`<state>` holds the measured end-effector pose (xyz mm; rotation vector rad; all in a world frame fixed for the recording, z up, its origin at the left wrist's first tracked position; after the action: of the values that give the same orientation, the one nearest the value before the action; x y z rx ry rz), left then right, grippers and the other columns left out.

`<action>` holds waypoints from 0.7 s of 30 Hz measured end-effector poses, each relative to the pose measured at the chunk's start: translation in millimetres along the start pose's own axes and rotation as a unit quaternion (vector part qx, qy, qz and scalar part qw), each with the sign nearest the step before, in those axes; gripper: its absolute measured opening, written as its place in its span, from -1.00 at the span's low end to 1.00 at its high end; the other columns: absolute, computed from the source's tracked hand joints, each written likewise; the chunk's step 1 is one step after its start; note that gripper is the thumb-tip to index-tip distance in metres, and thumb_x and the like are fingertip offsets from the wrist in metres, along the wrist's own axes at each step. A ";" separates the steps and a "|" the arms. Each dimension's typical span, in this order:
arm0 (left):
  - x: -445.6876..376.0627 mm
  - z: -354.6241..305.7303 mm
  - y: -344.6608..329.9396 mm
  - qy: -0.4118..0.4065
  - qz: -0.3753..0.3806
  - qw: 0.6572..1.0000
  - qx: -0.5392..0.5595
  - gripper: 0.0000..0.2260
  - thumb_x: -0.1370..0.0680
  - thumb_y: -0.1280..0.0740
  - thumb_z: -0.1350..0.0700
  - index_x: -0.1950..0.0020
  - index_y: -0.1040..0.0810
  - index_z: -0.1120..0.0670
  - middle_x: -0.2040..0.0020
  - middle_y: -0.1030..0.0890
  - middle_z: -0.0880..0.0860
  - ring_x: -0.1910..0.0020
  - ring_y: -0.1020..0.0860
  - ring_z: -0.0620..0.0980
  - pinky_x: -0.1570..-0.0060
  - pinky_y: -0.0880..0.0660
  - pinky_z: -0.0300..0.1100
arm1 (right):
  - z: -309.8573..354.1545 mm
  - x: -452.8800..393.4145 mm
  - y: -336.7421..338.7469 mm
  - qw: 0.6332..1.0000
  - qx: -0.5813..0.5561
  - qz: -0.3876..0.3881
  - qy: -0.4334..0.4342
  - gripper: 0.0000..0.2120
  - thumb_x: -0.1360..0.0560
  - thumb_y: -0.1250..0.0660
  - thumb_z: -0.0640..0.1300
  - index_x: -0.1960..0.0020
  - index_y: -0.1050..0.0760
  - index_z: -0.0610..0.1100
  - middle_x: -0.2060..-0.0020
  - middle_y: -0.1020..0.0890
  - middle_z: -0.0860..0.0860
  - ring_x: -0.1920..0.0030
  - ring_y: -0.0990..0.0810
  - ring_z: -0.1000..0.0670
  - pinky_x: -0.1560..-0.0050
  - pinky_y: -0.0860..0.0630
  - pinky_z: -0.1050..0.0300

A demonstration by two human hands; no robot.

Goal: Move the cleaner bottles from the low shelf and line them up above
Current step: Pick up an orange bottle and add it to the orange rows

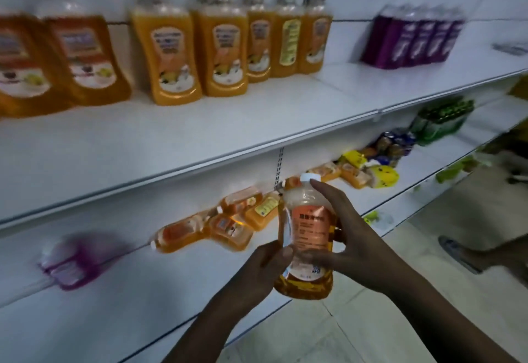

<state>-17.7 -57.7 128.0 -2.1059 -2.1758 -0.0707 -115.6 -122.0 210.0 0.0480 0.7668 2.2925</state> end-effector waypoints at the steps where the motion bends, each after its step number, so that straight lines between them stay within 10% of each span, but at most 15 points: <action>1: -4.5 -5.0 -9.0 -0.004 0.006 1.000 -0.006 -0.88 -0.60 -0.19 -0.14 0.00 -0.51 -0.21 0.08 -0.64 -0.31 0.06 -0.56 -0.48 0.08 -0.46 -0.52 | -4.5 3.7 10.8 1.000 -0.017 -0.007 -0.007 -0.12 -0.33 -0.55 -0.04 -0.42 -0.10 0.39 -0.38 -0.19 0.38 -0.32 -0.40 0.22 -0.04 -0.61 0.21; 8: -49.2 -78.9 -90.4 -0.109 0.026 0.986 -0.124 -0.53 -0.54 -0.31 -0.12 -0.36 -0.16 -0.32 -0.22 -0.42 -0.51 -0.25 -0.44 -0.39 -0.08 -0.43 -0.47 | -22.3 21.0 120.2 0.992 -0.081 -0.092 0.020 -0.13 -0.20 -0.58 -0.05 -0.32 -0.22 0.45 -0.32 -0.33 0.34 -0.23 -0.50 0.13 0.08 -0.62 0.23; 13: -73.2 -121.2 -127.4 -0.195 -0.108 0.930 -0.292 -0.23 -0.44 -0.38 -0.24 -0.40 0.13 -0.43 -0.32 -0.08 -0.61 -0.37 -0.18 -0.48 -0.15 -0.23 -0.64 | -11.8 8.4 195.6 0.987 -0.070 -0.110 0.089 -0.15 -0.18 -0.53 0.00 -0.33 -0.23 0.45 -0.30 -0.31 0.38 -0.24 -0.49 0.12 0.12 -0.62 0.26; 17: -78.1 -156.6 -134.8 -0.217 -0.211 0.897 -0.321 -0.13 -0.31 -0.39 -0.32 -0.33 0.22 -0.53 -0.35 -0.10 -0.48 -0.40 -0.23 -0.36 -0.29 -0.37 -0.40 | 18.3 -14.5 222.2 0.982 -0.070 -0.082 0.158 -0.15 -0.19 -0.51 0.06 -0.32 -0.17 0.49 -0.30 -0.31 0.40 -0.27 -0.46 0.17 0.09 -0.59 0.33; 21: -53.4 -192.0 -111.6 -0.208 -0.327 0.864 -0.321 -0.11 -0.27 -0.42 -0.31 -0.32 0.20 -0.54 -0.31 -0.14 -0.51 -0.35 -0.22 -0.45 -0.19 -0.30 -0.58 | 69.0 -38.2 214.0 0.967 -0.084 -0.026 0.237 -0.16 -0.19 -0.51 0.09 -0.30 -0.15 0.52 -0.29 -0.24 0.51 -0.29 -0.42 0.22 0.04 -0.56 0.38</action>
<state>-118.3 -136.1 317.6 -1.5713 -3.4412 -0.5029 -202.3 -233.7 389.0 -0.6118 0.7893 2.3344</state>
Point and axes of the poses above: each hand's wrist, its own x-axis away from the middle knuckle, its own y-axis out of the back of the hand, z = x × y, the point moved 9 cm from there along -x, towards the middle knuckle
